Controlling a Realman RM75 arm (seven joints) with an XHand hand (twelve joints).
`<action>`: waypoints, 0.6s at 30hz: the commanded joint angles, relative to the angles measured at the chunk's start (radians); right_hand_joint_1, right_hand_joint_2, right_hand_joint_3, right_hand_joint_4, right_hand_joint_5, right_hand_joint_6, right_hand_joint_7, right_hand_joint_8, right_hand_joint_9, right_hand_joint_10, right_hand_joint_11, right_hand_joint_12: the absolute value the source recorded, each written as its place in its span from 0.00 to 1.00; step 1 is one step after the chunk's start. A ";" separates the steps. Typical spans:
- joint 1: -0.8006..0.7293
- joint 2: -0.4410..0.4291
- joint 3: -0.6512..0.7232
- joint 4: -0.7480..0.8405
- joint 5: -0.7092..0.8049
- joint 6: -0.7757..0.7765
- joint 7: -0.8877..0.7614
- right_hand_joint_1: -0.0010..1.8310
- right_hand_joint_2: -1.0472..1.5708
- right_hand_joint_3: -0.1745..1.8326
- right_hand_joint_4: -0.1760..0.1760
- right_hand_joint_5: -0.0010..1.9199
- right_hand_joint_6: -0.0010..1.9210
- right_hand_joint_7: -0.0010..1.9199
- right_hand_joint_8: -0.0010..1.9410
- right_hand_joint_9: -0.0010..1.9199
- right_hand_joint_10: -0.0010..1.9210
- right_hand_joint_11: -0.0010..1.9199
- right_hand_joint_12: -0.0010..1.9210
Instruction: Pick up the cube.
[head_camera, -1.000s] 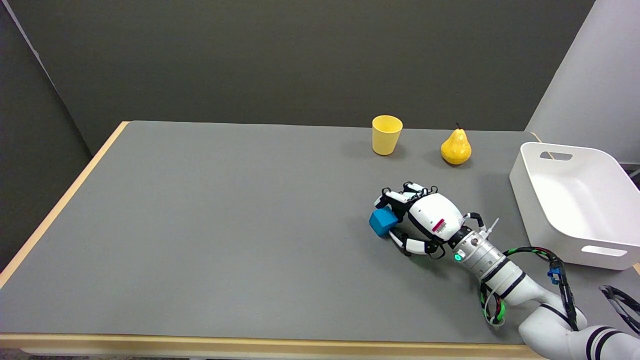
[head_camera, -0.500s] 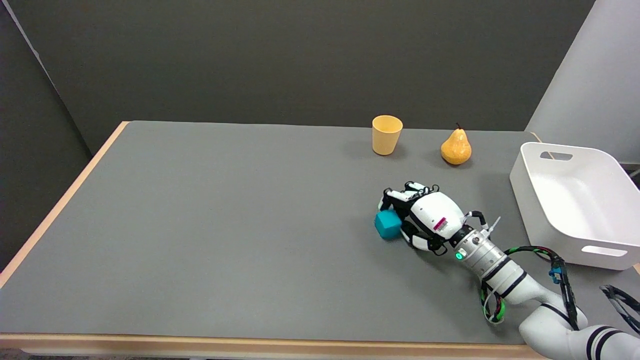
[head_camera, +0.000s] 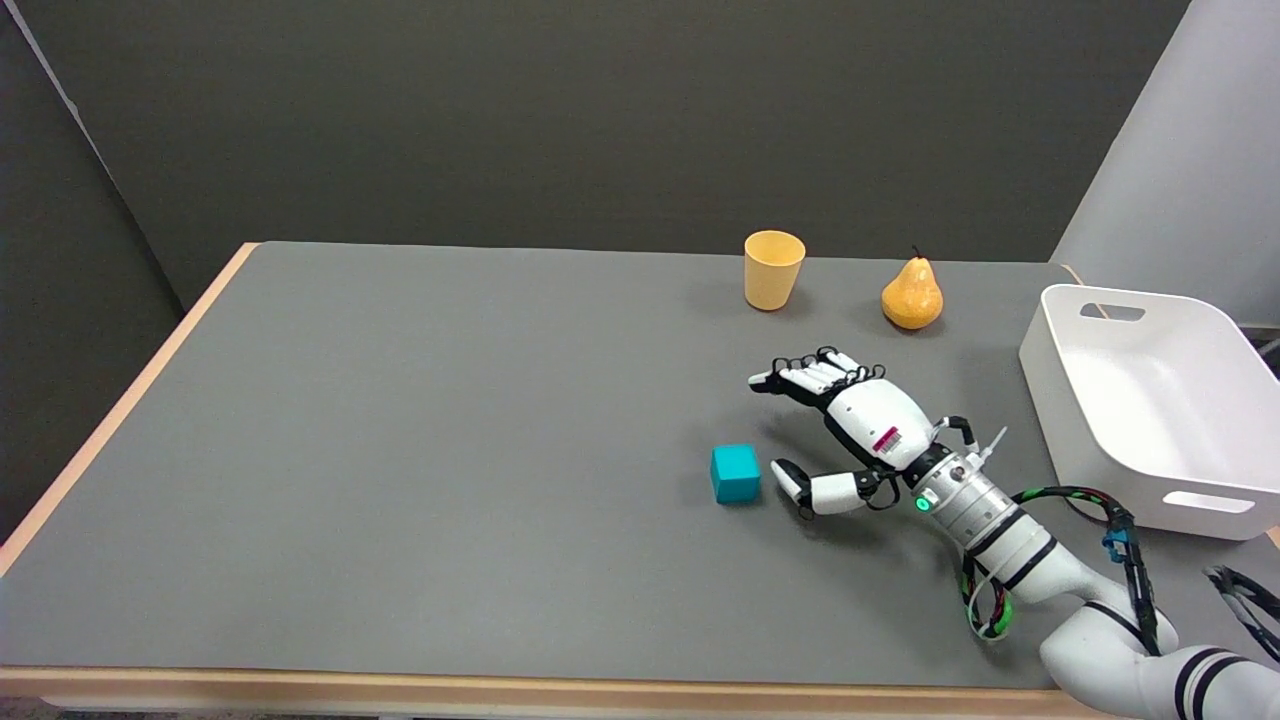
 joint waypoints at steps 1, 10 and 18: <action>0.003 0.006 0.010 0.020 -0.002 -0.027 0.039 0.39 0.64 0.55 0.65 0.15 0.27 0.21 0.21 0.15 0.44 0.06 0.67; -0.062 0.082 -0.006 0.116 0.005 -0.035 0.055 0.40 0.63 0.55 0.64 0.15 0.27 0.20 0.21 0.15 0.44 0.07 0.69; -0.162 0.063 0.069 0.128 0.036 -0.023 0.049 0.38 0.63 0.54 0.59 0.15 0.26 0.19 0.21 0.12 0.44 0.06 0.68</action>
